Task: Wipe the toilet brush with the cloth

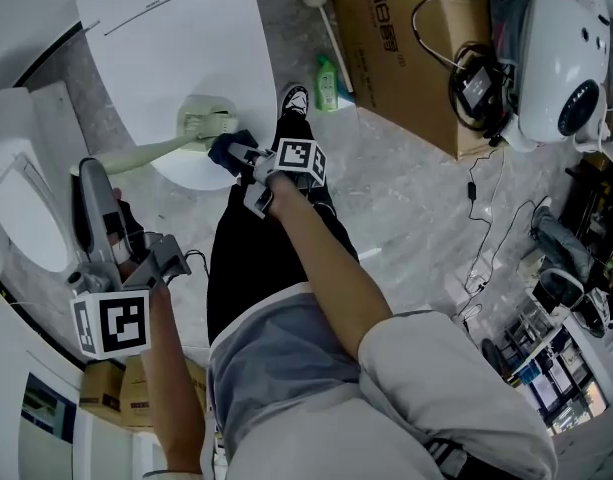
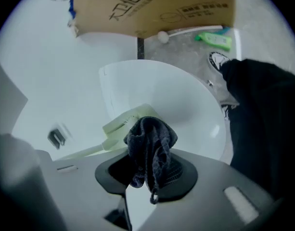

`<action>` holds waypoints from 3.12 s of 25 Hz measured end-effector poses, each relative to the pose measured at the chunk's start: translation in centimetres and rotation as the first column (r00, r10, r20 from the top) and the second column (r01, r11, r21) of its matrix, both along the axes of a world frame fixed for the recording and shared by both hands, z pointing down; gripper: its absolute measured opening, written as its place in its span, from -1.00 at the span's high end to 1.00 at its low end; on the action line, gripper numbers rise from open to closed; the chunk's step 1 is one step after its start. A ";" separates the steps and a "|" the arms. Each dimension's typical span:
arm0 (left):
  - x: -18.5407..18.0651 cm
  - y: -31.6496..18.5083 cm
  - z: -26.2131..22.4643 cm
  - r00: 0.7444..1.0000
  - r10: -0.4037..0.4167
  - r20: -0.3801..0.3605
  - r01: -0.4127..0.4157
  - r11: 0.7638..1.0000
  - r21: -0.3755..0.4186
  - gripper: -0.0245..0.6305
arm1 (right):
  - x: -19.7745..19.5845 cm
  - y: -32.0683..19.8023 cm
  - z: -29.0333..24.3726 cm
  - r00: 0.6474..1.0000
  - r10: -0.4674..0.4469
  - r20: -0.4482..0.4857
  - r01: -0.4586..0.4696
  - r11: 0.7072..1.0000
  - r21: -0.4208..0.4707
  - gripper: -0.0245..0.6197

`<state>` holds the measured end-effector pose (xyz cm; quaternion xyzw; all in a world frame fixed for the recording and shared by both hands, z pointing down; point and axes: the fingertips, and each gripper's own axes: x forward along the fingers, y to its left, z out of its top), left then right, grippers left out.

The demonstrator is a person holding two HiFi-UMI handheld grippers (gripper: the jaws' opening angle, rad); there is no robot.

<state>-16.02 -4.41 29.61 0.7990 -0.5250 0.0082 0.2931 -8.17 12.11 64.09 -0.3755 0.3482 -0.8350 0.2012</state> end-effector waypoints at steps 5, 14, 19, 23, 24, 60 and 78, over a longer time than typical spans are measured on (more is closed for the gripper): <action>-0.4 0.0 0.1 0.999 -0.011 0.031 0.011 1.000 -0.004 0.93 | 1.4 -0.2 0.5 0.886 -0.372 -0.278 0.392 0.920 0.019 0.60; -0.5 -0.3 0.0 1.000 -0.017 0.023 0.017 1.000 -0.007 0.93 | 3.8 -1.1 1.5 0.551 -0.658 -0.514 0.747 0.664 -0.049 0.60; -0.5 -0.6 0.3 1.000 -0.021 0.021 0.021 1.000 -0.010 0.93 | 5.5 -2.0 2.2 0.377 -0.715 -0.589 0.833 0.540 -0.121 0.60; -0.5 -0.8 0.3 1.000 -0.025 0.018 0.025 1.000 -0.012 0.93 | 6.7 -4.2 1.8 0.419 -0.674 -0.608 0.804 0.587 -0.097 0.60; -0.5 -0.8 0.3 1.000 -0.027 0.016 0.027 1.000 -0.011 0.93 | 6.5 -4.9 1.5 0.459 -0.655 -0.600 0.789 0.612 -0.064 0.60; -0.6 -0.9 -0.1 0.997 -0.072 -0.006 0.072 0.997 -0.001 0.93 | 0.6 -9.4 -8.6 -0.065 -0.467 -0.882 0.998 -0.031 -0.057 0.60; -1.5 -0.4 -0.2 0.996 -0.092 -0.008 0.092 0.996 0.007 0.93 | 1.9 -10.9 -8.3 0.300 -0.497 -0.814 0.891 0.452 0.053 0.60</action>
